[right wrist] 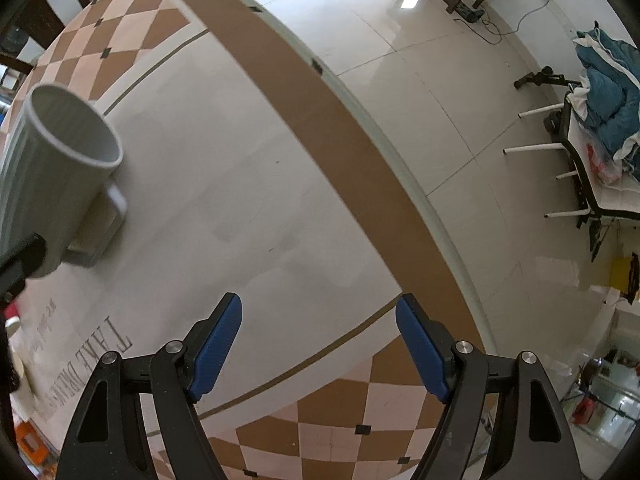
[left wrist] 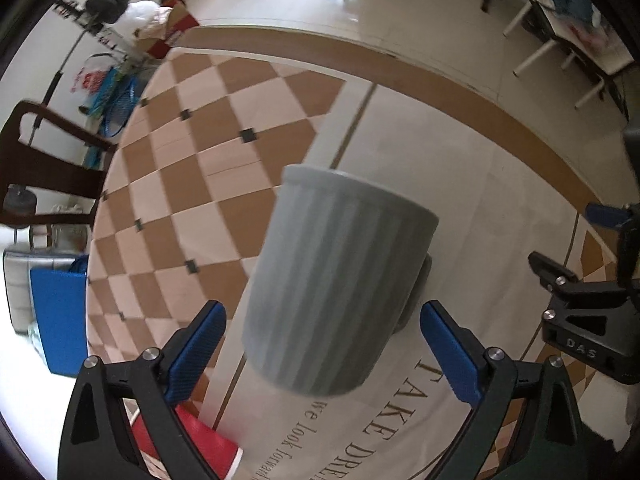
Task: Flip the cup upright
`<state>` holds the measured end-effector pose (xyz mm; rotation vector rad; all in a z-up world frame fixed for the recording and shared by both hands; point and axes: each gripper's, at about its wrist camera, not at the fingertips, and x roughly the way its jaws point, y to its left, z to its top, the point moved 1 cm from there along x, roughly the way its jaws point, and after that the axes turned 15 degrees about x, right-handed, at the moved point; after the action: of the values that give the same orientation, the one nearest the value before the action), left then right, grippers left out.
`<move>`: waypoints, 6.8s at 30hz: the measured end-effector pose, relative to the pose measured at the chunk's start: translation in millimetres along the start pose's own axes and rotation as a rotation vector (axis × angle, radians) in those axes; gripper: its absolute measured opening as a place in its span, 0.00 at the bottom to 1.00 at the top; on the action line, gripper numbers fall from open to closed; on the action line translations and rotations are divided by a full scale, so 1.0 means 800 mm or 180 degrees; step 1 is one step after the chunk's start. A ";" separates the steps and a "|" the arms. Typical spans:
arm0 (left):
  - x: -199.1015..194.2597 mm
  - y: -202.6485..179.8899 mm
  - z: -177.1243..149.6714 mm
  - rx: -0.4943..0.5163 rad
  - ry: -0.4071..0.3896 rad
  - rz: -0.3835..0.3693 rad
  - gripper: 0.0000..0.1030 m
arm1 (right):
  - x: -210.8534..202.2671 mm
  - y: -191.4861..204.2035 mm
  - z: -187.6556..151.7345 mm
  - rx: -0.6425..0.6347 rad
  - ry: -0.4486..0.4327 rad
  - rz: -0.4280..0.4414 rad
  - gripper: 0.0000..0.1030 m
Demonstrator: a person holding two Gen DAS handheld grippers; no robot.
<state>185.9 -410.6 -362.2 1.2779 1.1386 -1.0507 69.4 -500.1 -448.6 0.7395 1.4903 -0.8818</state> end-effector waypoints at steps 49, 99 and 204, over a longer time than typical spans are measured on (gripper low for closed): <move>-0.065 -0.065 -0.362 -0.3667 -0.0502 -0.0950 0.82 | -0.052 0.044 -0.146 -0.0651 -0.0167 0.0021 0.78; -0.047 -0.105 -0.569 -0.3648 0.0081 0.0171 1.00 | -0.150 0.159 -0.348 -0.1193 0.0081 0.0573 0.79; -0.374 -0.224 -0.508 -0.3768 -0.0889 0.0910 1.00 | -0.454 -0.049 -0.413 -0.1498 -0.1824 0.1205 1.00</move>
<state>-53.2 -22.7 -80.4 0.3035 1.0316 -0.1919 -94.9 -222.6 -76.5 0.3529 0.9441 -0.3783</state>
